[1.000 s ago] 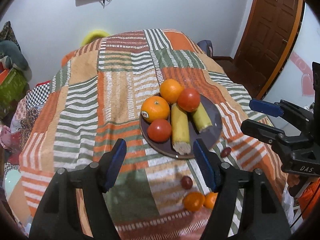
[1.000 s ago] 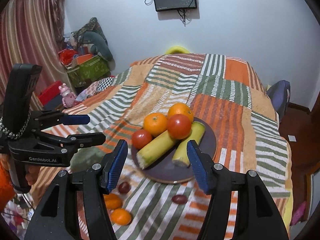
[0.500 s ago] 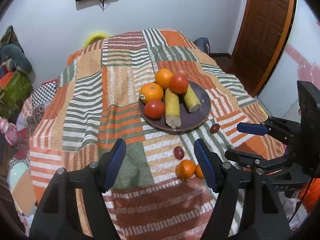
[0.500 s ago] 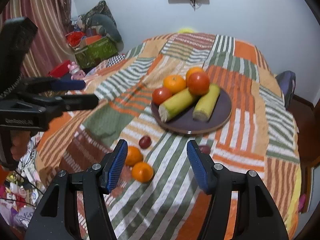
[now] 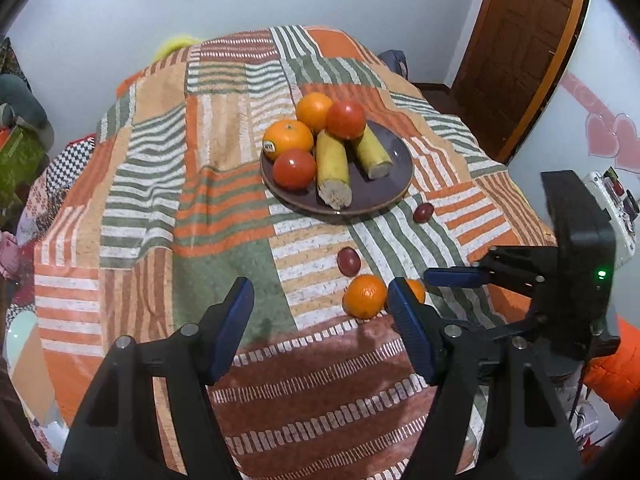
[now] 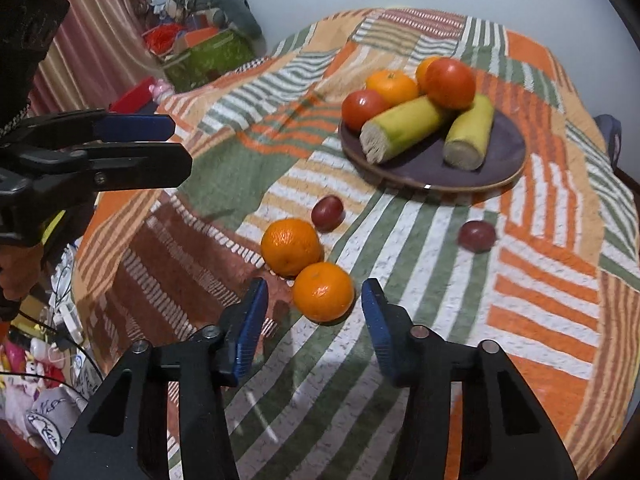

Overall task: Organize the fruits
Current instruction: 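Grasp a small mandarin with the right tool while the left tool grasps another mandarin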

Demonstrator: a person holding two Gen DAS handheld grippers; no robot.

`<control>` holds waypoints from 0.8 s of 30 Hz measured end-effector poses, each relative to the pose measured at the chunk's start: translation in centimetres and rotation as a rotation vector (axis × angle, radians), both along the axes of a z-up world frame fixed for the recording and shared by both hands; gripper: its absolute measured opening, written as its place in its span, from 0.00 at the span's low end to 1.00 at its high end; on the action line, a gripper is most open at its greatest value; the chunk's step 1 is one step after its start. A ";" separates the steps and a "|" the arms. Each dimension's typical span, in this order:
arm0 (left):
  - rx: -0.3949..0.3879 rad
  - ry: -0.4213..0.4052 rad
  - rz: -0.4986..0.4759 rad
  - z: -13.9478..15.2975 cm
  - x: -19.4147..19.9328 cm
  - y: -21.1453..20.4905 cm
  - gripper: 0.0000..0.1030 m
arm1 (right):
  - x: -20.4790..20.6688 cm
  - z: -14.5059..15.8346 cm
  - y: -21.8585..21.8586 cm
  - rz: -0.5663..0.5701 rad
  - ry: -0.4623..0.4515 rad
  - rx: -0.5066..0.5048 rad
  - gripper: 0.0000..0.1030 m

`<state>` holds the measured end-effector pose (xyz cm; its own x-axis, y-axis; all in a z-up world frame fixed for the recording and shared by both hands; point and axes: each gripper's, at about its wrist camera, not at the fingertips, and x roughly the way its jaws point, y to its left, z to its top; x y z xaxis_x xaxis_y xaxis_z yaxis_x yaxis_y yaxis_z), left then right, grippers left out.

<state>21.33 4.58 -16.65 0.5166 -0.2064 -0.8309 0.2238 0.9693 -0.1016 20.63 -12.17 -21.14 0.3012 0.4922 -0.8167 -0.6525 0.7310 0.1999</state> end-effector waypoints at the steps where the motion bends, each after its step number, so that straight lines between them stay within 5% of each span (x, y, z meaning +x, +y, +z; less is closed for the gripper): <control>1: -0.007 0.006 -0.008 -0.3 0.0 0.0 0.68 | 0.0 -0.2 0.1 0.001 0.006 -0.004 0.42; 7: -0.008 0.020 -0.026 -1.5 0.3 -0.6 0.68 | 0.4 -1.3 0.6 0.007 0.012 -0.029 0.32; 20: -0.004 0.141 -0.119 -4.9 2.3 -4.2 0.68 | 0.9 0.3 -4.8 -0.092 -0.008 0.021 0.32; 24: 0.038 0.163 -0.134 -5.8 2.9 -5.4 0.59 | 1.3 0.6 -6.0 -0.127 -0.009 0.037 0.32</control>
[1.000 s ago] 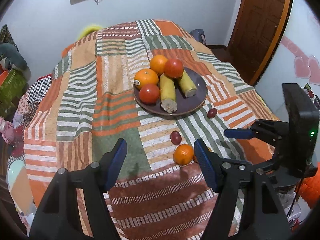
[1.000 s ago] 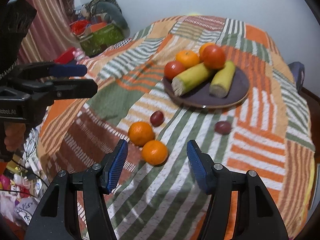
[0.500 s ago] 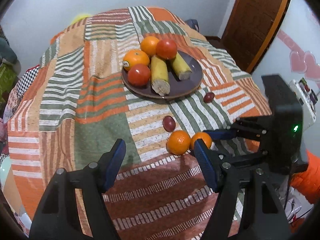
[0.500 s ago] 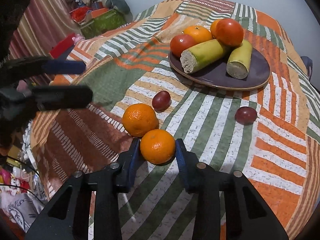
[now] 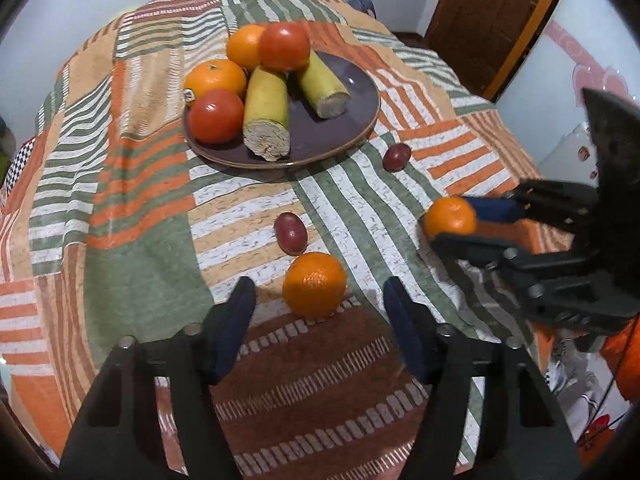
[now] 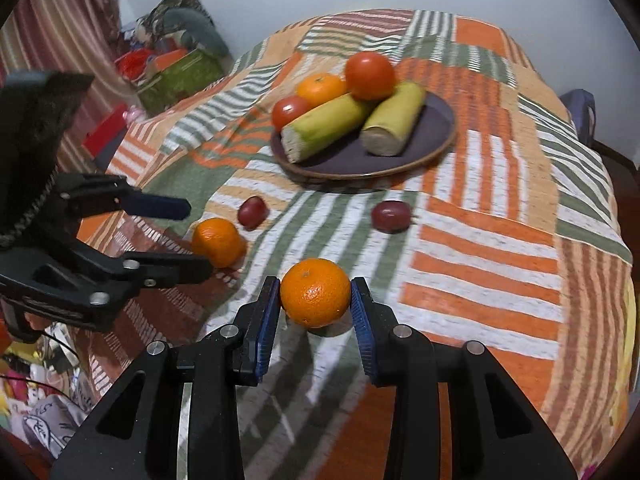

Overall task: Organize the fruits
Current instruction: 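Grasp a small mandarin with the right tool while the left tool grasps another mandarin, then place the mandarin on the plate rim with the right tool while the left tool places its mandarin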

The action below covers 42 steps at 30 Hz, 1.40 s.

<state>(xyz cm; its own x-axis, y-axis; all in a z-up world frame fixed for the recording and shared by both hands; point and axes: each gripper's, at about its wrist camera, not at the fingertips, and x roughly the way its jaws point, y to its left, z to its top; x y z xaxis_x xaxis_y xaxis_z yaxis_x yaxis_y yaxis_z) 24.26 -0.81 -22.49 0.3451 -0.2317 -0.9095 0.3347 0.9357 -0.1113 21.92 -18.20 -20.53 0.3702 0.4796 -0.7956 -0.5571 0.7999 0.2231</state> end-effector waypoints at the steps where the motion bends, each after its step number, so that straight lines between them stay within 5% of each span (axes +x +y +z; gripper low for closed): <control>1: 0.000 0.005 -0.001 -0.2 0.1 0.0 0.57 | 0.0 0.1 -0.3 -0.006 -0.002 0.002 0.32; 8: 0.028 0.021 0.004 -1.6 0.9 -0.4 0.36 | 0.5 0.4 -1.0 -0.021 -0.014 0.015 0.32; 29: -0.025 -0.135 0.054 4.5 2.9 -1.1 0.35 | 2.6 4.1 -2.4 -0.056 -0.122 0.050 0.32; 42: -0.053 -0.160 0.076 4.8 6.5 -3.2 0.35 | 5.8 5.5 -2.4 -0.066 -0.188 0.064 0.32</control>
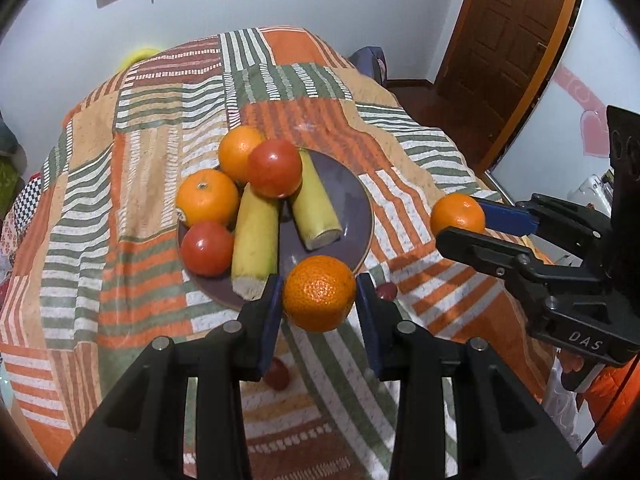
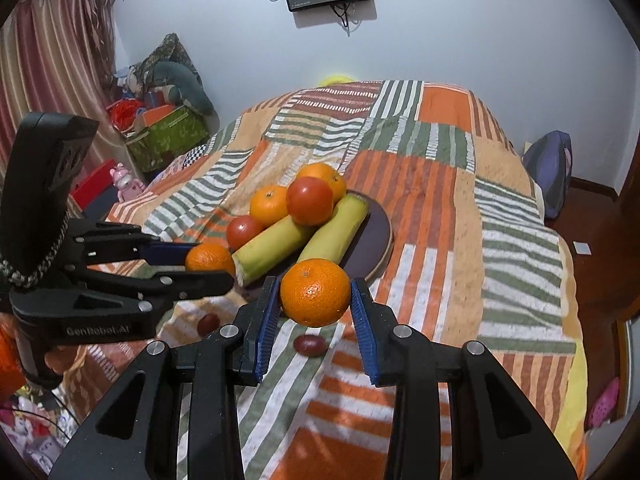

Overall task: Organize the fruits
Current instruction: 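Place the mandarin on the plate rim with the right tool while the left tool places its mandarin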

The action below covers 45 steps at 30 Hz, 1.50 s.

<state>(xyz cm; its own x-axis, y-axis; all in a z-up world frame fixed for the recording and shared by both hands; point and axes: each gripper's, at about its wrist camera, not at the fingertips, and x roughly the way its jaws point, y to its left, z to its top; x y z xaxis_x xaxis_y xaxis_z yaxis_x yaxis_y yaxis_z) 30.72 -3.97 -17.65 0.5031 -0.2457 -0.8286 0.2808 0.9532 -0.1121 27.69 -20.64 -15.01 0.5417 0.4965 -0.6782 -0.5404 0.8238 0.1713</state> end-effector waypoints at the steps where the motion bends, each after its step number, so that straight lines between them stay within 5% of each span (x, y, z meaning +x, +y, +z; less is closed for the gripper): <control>1: 0.002 0.000 0.001 -0.1 0.2 -0.1 0.35 | 0.3 0.0 0.0 0.001 -0.002 -0.003 0.32; 20: 0.017 0.056 -0.006 -4.7 3.8 -1.1 0.35 | 5.1 -4.1 2.1 0.017 0.061 -0.072 0.32; 37: 0.026 0.046 -0.009 -5.5 4.3 -1.3 0.36 | 6.2 -5.6 2.5 0.016 0.070 -0.113 0.32; 45: 0.011 0.029 0.015 -4.3 3.2 -1.0 0.52 | 6.0 -5.1 1.9 -0.002 0.098 -0.104 0.43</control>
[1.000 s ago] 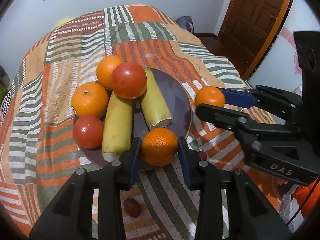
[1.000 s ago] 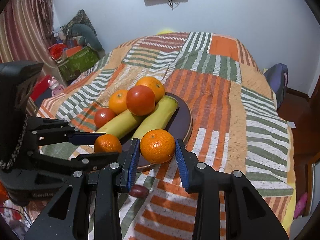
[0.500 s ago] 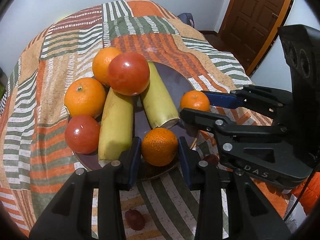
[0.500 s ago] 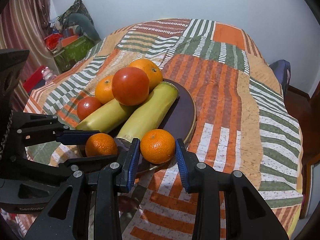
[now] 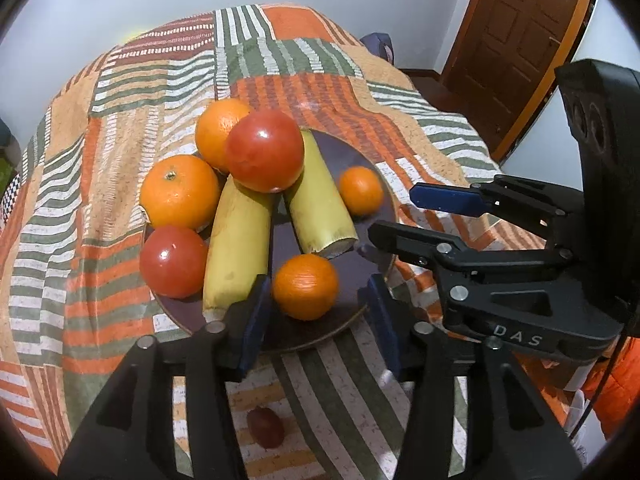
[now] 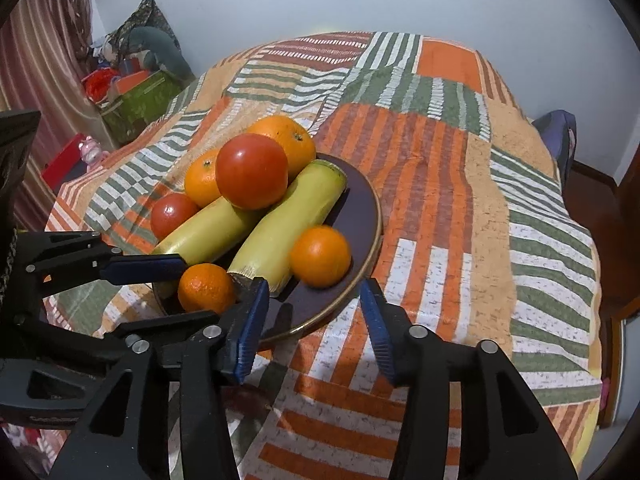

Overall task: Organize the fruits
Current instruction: 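Place the mandarin on the plate rim with the right tool while the left tool places its mandarin, then grasp a dark red date with the left tool while the right tool grasps another date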

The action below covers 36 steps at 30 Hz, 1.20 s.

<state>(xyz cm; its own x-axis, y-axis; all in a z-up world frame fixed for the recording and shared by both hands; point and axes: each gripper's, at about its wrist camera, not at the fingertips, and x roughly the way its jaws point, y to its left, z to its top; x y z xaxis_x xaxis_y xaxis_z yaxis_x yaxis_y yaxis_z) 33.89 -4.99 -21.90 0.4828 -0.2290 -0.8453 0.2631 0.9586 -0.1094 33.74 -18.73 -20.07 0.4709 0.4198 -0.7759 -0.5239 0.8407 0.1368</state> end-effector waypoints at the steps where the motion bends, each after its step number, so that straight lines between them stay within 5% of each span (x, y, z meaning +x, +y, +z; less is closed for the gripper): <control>1: 0.005 -0.009 0.003 0.2 -0.2 -0.1 0.55 | -0.2 0.2 -0.1 -0.001 -0.004 0.001 0.44; 11: 0.025 -0.081 0.020 3.8 -3.3 1.4 0.57 | -2.8 2.8 -0.9 -0.008 -0.049 0.007 0.44; 15: 0.013 -0.057 0.051 4.2 -4.3 3.1 0.66 | -3.8 3.3 -1.2 -0.009 -0.050 0.010 0.44; 20: 0.045 -0.015 0.060 3.5 -5.7 4.7 0.66 | -5.6 3.5 -1.5 -0.014 -0.065 0.011 0.57; 36: 0.042 0.098 0.033 0.1 -7.6 5.6 0.58 | -7.1 -0.3 -1.6 -0.012 0.038 0.020 0.57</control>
<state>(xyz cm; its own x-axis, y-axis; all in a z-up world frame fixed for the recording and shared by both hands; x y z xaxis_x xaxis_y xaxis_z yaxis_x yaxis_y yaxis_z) 26.26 0.61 -21.82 0.4037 -0.1775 -0.8975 0.2209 0.9709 -0.0926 26.69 -20.28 -20.41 0.4467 0.4295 -0.7848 -0.5077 0.8440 0.1730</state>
